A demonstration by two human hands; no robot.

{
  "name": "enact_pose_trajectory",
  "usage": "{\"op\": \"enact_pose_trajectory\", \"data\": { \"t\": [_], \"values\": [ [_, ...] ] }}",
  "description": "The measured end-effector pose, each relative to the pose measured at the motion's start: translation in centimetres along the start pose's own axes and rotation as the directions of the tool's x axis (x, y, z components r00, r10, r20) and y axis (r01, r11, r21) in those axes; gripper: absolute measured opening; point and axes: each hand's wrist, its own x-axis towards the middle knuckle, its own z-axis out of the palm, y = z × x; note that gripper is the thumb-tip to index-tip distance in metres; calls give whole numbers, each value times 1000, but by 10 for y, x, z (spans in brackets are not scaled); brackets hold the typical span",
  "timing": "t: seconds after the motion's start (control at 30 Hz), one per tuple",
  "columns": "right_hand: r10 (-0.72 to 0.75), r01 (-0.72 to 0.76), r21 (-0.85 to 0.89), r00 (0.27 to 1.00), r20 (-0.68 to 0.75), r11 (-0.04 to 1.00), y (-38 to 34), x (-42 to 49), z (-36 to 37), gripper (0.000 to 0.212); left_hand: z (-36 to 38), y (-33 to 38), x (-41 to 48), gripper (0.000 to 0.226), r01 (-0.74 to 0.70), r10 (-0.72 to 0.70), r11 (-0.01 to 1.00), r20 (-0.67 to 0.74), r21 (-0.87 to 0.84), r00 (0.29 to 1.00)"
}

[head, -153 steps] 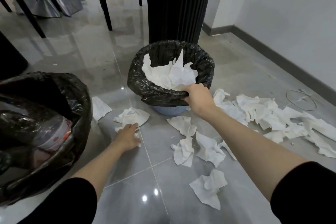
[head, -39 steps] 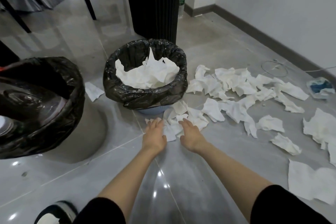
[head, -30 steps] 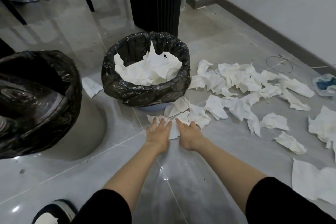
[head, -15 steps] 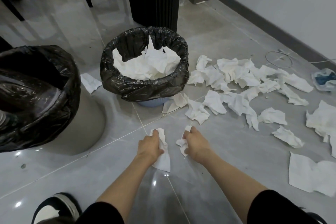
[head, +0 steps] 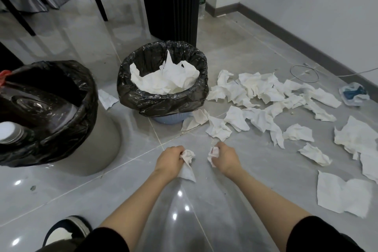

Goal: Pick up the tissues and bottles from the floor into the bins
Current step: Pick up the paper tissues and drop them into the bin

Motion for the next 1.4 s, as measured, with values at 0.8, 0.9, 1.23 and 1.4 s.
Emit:
{"op": "enact_pose_trajectory", "data": {
  "t": [0.8, 0.9, 1.23, 1.4],
  "values": [
    [-45, 124, 521, 986, -162, 845, -109, -40, -74, 30, -197, 57, 23, 23, -207, -102, 898, -641, -388, 760],
    [-65, 139, 542, 986, -153, 829, -118, -36, -75, 31, -196, 54, 33, 20, -121, -183, 903, -623, -413, 761],
    [41, 117, 718, 979, -199, 686, -146, -18, -79, 37, -169, 30, 18, 48, -68, -44, 969, -437, -236, 898],
    [-1, 185, 732, 970, -245, 656, -179, -5, -84, 29, -160, 2, 16, 45, -96, 174, 956, -274, 276, 946]
  ]
}}
